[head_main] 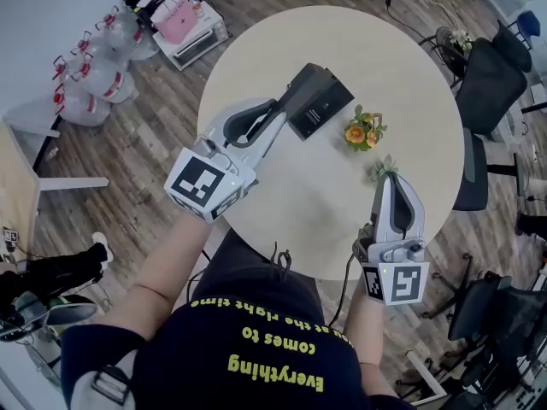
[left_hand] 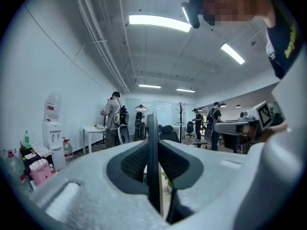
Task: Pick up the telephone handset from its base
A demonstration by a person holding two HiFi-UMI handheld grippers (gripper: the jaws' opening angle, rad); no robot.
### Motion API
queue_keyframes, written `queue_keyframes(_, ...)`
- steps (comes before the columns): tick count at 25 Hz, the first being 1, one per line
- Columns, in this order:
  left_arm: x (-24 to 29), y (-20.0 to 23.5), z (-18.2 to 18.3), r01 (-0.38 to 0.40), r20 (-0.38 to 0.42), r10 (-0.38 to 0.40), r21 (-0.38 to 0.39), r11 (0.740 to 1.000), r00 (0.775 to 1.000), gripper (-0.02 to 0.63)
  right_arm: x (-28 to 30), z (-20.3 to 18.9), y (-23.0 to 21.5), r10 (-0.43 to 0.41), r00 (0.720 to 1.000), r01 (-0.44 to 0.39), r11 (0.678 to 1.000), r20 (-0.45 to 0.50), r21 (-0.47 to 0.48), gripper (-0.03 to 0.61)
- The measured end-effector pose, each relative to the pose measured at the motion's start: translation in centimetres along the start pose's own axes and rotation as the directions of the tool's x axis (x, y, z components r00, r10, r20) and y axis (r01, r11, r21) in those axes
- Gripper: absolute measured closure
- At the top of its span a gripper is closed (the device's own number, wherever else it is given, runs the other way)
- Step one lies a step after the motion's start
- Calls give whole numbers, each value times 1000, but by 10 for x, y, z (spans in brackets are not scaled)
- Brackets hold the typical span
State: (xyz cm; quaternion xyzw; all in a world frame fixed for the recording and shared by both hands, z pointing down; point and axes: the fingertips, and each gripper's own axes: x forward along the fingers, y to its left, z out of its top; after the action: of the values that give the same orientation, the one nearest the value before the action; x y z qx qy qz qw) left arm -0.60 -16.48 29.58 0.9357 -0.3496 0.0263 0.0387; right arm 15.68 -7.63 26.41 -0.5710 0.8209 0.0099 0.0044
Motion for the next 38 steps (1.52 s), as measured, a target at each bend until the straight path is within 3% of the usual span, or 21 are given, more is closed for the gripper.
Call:
queue_keyframes(13,-35,-25,30,-42,116,38,35,999,993,546,-14,19,0,-29,999,31,999,41,-38,568)
queue_keyframes(38,-39,-16,9,-40,57,39,10,999,998,546,-16,18,6,-65,997,66,997,31,-48,568)
